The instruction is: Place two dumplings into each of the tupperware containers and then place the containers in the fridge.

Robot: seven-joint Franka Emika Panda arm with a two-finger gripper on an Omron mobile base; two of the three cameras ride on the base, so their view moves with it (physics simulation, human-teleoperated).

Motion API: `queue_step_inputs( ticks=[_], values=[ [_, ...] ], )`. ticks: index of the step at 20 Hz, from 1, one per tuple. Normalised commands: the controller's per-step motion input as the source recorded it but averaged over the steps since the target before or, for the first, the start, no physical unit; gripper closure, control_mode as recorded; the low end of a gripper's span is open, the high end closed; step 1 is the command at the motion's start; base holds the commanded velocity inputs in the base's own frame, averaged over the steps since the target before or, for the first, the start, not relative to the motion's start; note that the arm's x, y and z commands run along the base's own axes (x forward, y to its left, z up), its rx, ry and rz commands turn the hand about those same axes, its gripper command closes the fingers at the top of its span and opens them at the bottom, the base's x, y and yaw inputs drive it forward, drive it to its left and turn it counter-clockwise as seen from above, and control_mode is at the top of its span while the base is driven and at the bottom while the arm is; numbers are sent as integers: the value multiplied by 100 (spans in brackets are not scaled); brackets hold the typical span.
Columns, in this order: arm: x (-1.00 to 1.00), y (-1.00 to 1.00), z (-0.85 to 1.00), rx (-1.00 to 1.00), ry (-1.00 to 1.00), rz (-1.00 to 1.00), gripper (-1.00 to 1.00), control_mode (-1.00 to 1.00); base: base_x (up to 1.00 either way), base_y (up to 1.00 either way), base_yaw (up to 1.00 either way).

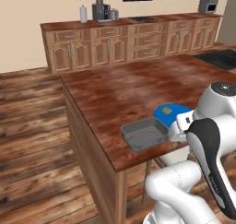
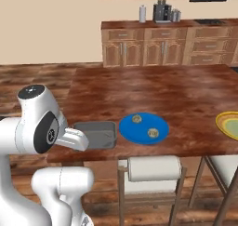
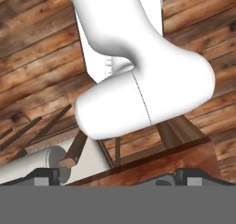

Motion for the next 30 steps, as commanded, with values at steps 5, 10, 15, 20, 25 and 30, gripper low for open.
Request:
queue_step_inputs(
  ticks=[5, 10, 15, 20, 25, 30],
  values=[
    [0, 0, 0, 0, 0, 0, -100, 100, 33, 0, -24],
    [0, 0, 0, 0, 0, 0, -100, 100, 33, 1, -3],
    [0, 0, 0, 0, 0, 0, -100, 100, 41, 2, 9],
    [10, 0, -2, 0, 0, 3, -100, -100, 43, 0, 14],
    [73, 0, -19, 2, -3, 3, -100, -100, 0, 0, 0],
    [70, -51, -16, 0, 0, 0, -100, -100, 0, 0, 0]
  ],
)
